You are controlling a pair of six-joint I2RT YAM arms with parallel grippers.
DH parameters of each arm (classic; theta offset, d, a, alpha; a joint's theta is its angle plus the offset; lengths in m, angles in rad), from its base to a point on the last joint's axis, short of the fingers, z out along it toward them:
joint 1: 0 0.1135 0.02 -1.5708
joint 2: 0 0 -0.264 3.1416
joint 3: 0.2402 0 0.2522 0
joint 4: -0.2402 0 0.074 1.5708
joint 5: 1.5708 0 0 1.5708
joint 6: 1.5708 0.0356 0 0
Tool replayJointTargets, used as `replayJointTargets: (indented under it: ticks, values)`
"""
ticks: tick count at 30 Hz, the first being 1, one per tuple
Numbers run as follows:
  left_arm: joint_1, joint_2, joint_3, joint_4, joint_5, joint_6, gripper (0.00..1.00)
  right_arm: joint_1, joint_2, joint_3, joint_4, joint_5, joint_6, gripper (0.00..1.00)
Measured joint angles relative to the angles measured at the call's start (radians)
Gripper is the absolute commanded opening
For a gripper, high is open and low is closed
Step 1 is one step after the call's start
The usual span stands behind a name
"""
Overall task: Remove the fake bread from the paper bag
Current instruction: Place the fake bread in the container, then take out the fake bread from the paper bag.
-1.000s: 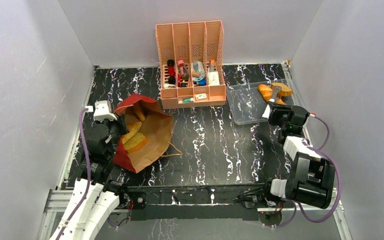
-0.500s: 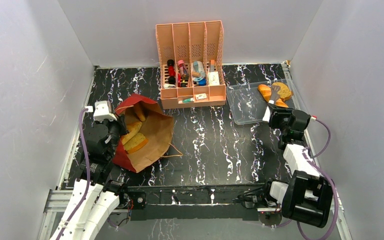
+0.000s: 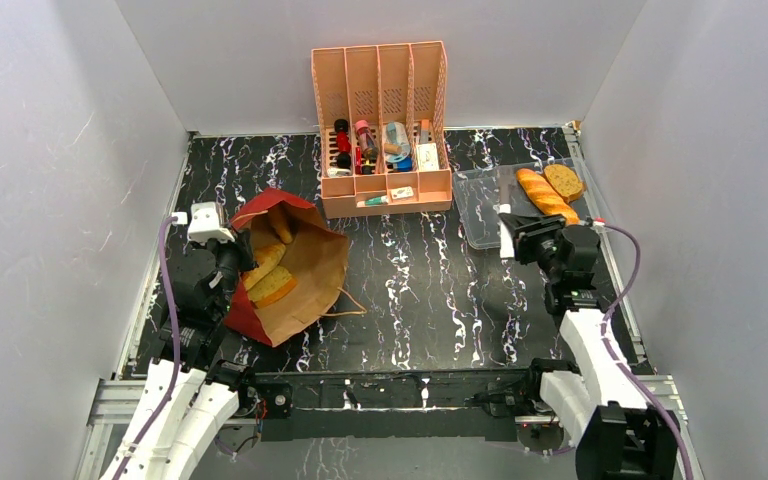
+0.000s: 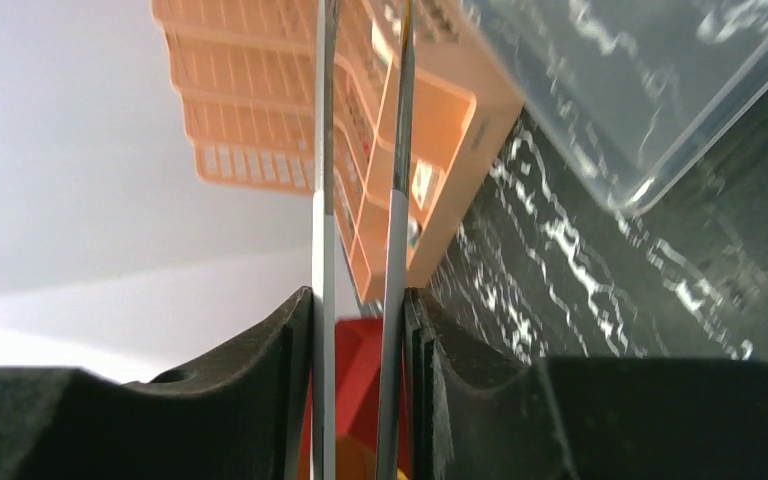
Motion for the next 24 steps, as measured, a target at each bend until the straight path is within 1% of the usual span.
replayJointTargets:
  ticks: [6,12,18,24]
  values:
    - [0.0,-0.004,-0.005,0.002,0.006,0.01,0.0,0.188,-0.103,0.0,-0.094,0.005,-0.043,0.31]
    - [0.0,-0.016,-0.019,0.006,0.022,0.014,0.0,0.305,-0.232,0.0,-0.191,0.001,-0.062,0.31]
    - [0.0,-0.014,-0.026,0.021,0.032,0.021,0.0,0.371,-0.347,0.003,-0.315,-0.022,-0.071,0.31]
    - [0.0,-0.01,-0.054,0.059,0.054,0.031,0.0,0.383,-0.44,0.047,-0.449,-0.085,-0.072,0.31]
